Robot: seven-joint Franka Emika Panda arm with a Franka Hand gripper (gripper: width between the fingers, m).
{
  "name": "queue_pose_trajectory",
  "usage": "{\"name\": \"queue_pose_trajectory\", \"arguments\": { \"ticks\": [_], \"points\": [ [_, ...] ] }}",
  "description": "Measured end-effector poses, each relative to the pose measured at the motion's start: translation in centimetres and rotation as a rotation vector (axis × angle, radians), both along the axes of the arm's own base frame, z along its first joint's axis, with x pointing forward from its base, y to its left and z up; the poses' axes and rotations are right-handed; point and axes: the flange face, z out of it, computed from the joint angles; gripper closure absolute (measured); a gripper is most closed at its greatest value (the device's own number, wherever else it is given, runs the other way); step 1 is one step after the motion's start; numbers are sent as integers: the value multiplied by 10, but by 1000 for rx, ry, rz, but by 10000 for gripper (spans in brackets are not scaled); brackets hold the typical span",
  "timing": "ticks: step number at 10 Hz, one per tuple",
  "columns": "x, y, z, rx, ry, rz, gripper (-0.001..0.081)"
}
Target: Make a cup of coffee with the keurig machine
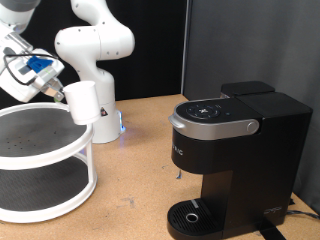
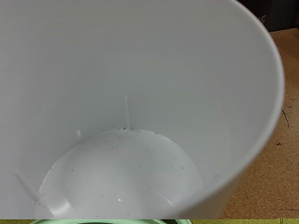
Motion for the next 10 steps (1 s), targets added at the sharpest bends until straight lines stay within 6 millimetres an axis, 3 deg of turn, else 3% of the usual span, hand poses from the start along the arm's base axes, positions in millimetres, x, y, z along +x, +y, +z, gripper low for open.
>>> {"name": "queue_pose_trajectory", "arguments": {
  "ticks": [5,10],
  "points": [
    [45,38,-3,-30,34,-38,735],
    [71,64,-7,-31,29,-34,735]
  ]
}}
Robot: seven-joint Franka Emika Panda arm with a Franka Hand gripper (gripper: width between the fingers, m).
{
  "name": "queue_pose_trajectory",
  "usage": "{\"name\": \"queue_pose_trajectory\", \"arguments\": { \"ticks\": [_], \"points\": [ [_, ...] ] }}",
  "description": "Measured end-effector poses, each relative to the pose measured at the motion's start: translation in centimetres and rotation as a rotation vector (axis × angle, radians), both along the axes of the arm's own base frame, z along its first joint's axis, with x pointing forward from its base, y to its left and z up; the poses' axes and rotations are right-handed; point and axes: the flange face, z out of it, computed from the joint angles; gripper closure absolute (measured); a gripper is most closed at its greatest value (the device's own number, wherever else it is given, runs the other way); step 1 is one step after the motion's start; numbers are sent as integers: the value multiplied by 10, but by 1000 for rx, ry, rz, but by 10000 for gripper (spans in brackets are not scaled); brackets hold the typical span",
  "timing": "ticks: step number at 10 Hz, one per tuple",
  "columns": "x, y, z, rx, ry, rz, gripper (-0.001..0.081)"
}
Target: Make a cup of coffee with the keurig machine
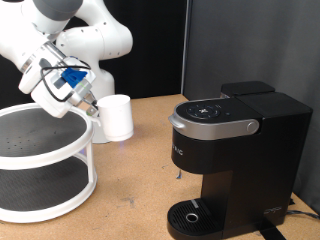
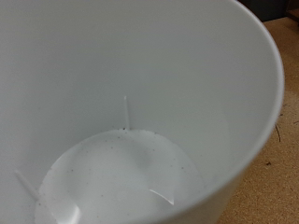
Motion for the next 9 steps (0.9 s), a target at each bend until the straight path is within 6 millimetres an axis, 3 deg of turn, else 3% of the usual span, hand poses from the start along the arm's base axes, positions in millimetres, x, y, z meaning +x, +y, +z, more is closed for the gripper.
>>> {"name": "queue_pose_trajectory", "arguments": {
  "ticks": [5,9],
  "points": [
    [5,12,-3,-6,12,21,735],
    [5,23,-32,-33,8,-24,735]
  ]
}}
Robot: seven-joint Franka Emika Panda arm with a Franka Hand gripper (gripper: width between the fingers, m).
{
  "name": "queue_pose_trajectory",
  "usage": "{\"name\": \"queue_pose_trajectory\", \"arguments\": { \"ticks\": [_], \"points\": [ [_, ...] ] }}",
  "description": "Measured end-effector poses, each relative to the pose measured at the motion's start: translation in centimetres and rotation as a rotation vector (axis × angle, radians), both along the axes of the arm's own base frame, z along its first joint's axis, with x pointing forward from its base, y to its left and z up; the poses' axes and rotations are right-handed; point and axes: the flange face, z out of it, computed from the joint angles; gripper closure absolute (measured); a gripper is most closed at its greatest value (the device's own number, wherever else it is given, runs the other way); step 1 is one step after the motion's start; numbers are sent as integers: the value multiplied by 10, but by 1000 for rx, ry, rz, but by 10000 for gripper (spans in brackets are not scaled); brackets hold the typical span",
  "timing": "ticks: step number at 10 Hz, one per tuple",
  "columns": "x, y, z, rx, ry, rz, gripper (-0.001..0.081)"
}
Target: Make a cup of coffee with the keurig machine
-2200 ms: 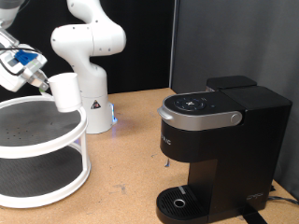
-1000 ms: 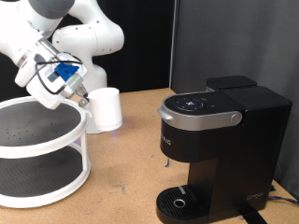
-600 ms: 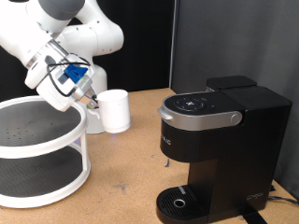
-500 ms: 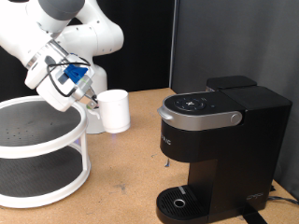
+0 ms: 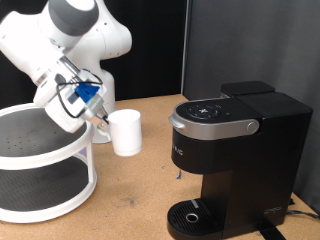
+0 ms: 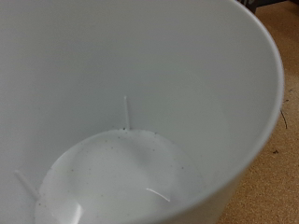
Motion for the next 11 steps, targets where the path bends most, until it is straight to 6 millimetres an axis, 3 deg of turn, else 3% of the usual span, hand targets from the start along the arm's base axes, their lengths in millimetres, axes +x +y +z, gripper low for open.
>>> {"name": "queue_pose_trajectory", "arguments": {
  "ticks": [5,11],
  "points": [
    [13,20,-50,-32,21,-12,735],
    [29,27,-87,-57,51,-32,735]
  ]
}}
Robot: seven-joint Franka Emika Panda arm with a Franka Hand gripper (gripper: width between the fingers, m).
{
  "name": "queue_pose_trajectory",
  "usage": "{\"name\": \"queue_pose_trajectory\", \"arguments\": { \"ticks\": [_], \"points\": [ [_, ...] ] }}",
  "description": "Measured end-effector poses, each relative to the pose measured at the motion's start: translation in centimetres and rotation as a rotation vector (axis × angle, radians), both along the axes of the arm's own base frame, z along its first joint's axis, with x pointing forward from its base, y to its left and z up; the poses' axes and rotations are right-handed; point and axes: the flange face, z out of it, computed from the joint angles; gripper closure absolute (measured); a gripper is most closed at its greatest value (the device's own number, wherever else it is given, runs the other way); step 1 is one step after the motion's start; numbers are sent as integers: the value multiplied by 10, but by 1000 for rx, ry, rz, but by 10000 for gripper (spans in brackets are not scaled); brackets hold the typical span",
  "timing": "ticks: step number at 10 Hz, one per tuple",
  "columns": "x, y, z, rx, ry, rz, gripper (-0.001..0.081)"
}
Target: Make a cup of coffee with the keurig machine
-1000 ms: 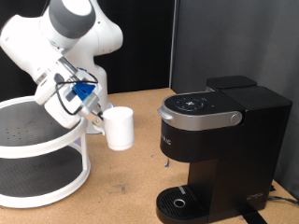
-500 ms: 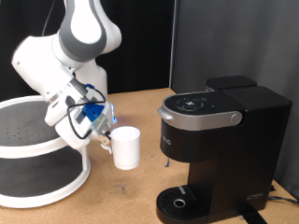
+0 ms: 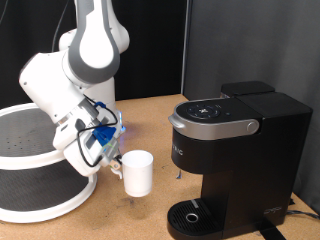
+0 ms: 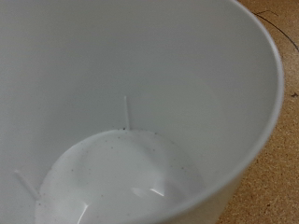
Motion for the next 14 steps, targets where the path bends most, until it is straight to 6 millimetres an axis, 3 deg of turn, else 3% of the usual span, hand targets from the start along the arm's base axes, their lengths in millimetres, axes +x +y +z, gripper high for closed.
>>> {"name": "queue_pose_trajectory", "arguments": {
  "ticks": [6,14],
  "points": [
    [23,23,-19,38,1,15,735],
    [48,53,-12,75,-56,36,735]
  ]
}}
